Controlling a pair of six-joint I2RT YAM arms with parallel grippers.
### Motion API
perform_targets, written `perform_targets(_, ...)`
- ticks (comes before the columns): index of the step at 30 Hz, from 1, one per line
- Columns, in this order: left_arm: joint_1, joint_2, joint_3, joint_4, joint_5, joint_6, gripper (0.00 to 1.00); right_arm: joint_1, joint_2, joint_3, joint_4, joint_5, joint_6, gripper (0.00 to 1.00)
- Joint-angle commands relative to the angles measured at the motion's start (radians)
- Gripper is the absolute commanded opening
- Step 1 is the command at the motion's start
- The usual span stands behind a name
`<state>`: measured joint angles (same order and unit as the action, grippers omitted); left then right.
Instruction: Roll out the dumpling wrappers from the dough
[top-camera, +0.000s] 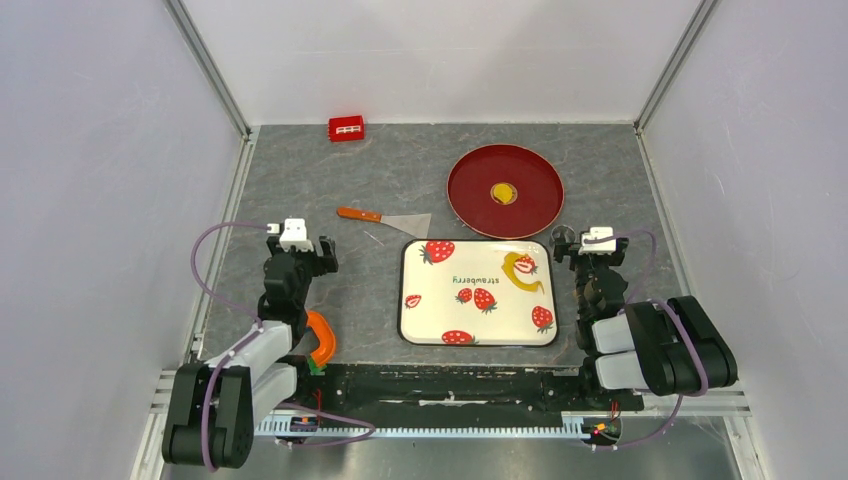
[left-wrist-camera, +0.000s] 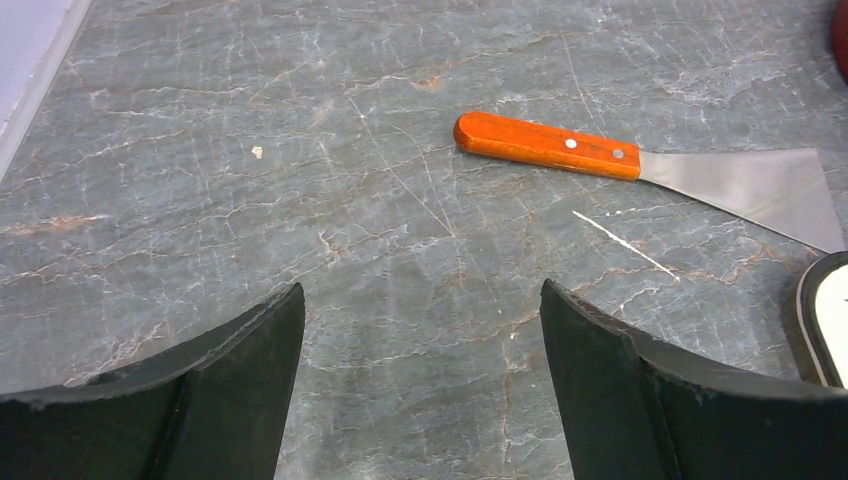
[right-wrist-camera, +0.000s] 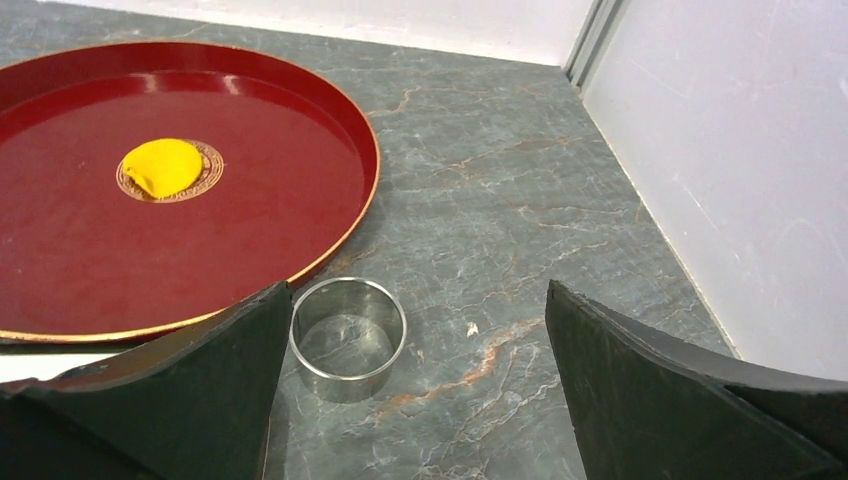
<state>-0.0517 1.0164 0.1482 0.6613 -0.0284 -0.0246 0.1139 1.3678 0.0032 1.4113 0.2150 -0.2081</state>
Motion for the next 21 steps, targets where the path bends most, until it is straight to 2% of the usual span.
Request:
perform_targets(1,0.007,-0.020,-0.010,0.063,-0.028,-0.004,0.90,-0.002,0.005,-0.168,0.154,0.047,0.012,0.98)
perform_targets(5,0.006,0.028,0.028,0.038,0.053,0.020,0.89,-0.002,0.004,-0.161,0.141,0.059,0.018,0.98)
perform_targets(8,0.008,0.045,0.042,0.028,0.043,0.017,0.90,-0.002,0.005,-0.151,0.120,0.079,0.027,0.98)
perform_targets(12,0.007,0.175,0.049,0.225,0.067,0.023,0.89,-0.002,0.004,-0.155,0.127,0.078,0.026,0.98)
perform_targets(15,0.008,0.300,0.080,0.304,0.082,0.055,0.86,-0.002,0.005,-0.156,0.132,0.082,0.026,0.98)
perform_targets(18,0.009,0.458,0.053,0.526,0.079,0.056,0.83,-0.002,0.006,-0.151,0.121,0.096,0.030,0.98)
perform_targets(21,0.009,0.430,0.128,0.338,0.080,0.064,0.84,-0.002,0.006,-0.118,0.054,0.146,0.050,0.98)
